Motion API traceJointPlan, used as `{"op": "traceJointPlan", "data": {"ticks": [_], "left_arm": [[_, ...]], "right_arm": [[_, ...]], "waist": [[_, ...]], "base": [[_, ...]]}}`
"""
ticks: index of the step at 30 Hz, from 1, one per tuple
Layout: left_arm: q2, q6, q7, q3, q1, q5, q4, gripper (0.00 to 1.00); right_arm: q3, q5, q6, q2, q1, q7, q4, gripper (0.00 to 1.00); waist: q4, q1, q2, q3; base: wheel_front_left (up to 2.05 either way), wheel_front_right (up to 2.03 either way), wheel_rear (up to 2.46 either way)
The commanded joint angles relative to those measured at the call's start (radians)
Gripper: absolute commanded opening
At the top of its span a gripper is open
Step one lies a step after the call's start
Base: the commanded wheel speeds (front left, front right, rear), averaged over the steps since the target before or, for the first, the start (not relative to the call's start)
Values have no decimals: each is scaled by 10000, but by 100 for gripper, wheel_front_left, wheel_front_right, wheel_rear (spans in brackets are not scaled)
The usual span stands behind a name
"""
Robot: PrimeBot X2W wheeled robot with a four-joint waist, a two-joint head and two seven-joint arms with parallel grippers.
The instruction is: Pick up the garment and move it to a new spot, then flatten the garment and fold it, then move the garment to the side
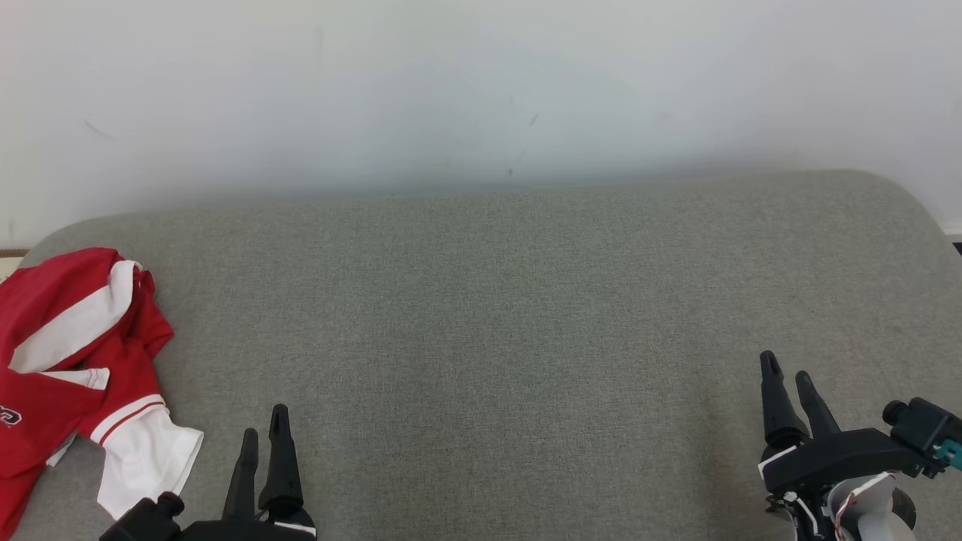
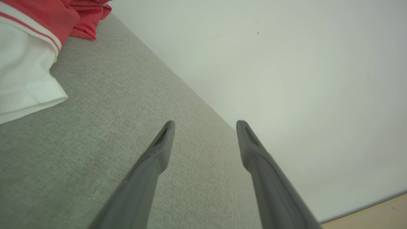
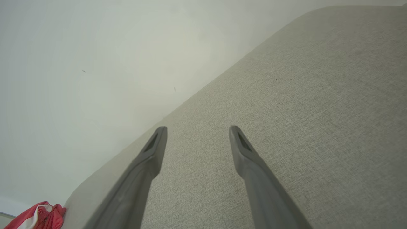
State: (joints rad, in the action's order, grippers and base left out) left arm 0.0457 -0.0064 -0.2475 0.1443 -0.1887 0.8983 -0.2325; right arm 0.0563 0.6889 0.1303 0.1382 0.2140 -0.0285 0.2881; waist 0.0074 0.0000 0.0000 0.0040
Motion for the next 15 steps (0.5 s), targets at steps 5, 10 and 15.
{"op": "traceJointPlan", "data": {"ticks": [5, 10, 15], "left_arm": [[38, 136, -47, -148, 243, -1169, 357, 100], [41, 241, -59, -273, 486, -2026, 512, 100], [43, 292, -72, -371, 675, -2707, 588, 100]], "right_arm": [[429, -787, 4, 110, -80, -298, -323, 100], [813, -1316, 4, 126, -214, -510, -513, 100], [1094, -1686, 4, 180, -321, -672, -618, 100]], "waist": [[10, 0, 0, -68], [23, 0, 0, -139], [40, 0, 0, -186]], "base": [[0, 0, 0], [0, 0, 0], [0, 0, 0]]}}
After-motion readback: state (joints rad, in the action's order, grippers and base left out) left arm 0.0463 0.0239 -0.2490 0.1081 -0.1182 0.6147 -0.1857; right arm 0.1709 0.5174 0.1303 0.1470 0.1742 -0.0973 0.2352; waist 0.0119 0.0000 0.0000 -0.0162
